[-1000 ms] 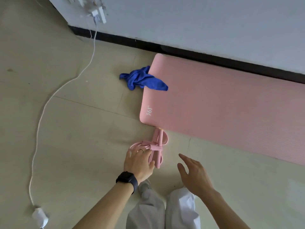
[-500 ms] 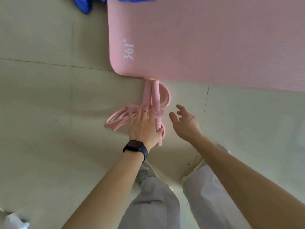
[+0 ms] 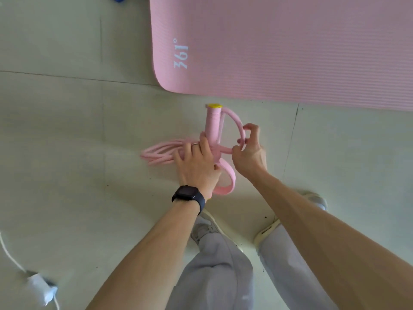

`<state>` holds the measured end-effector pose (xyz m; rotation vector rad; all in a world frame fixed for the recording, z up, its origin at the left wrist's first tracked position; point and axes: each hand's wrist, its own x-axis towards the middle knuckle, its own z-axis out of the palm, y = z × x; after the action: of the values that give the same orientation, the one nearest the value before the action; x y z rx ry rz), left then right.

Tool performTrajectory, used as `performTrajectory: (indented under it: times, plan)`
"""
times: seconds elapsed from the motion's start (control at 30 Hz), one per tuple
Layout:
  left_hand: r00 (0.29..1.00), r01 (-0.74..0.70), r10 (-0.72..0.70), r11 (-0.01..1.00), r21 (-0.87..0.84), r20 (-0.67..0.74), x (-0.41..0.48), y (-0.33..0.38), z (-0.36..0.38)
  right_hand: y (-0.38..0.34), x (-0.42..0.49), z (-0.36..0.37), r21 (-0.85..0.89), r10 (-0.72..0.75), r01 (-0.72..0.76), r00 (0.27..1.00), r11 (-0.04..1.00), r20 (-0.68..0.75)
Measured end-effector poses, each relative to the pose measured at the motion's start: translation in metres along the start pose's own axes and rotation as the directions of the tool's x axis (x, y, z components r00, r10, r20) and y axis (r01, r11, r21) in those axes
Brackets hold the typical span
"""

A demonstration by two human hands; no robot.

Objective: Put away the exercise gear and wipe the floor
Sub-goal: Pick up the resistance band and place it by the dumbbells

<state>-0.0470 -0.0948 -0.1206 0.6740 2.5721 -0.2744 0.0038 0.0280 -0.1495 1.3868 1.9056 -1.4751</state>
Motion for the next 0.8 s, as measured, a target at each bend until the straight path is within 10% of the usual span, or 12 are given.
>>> performTrajectory:
  times: [0.57, 0.8]
  plan:
    - [0.981, 0.192, -0.184, 0.892, -0.410, 0.059, -0.194, -0.014, -0.366, -0.174, -0.332, -0.253, -0.002, -0.210, 0.212, 0.964, 0.977, -0.165]
    - [0.999, 0.000, 0.028, 0.541, -0.841, 0.018, -0.253, 0.015, -0.524, -0.256, -0.450, -0.351, -0.025, -0.442, 0.456, 0.847, 0.890, -0.295]
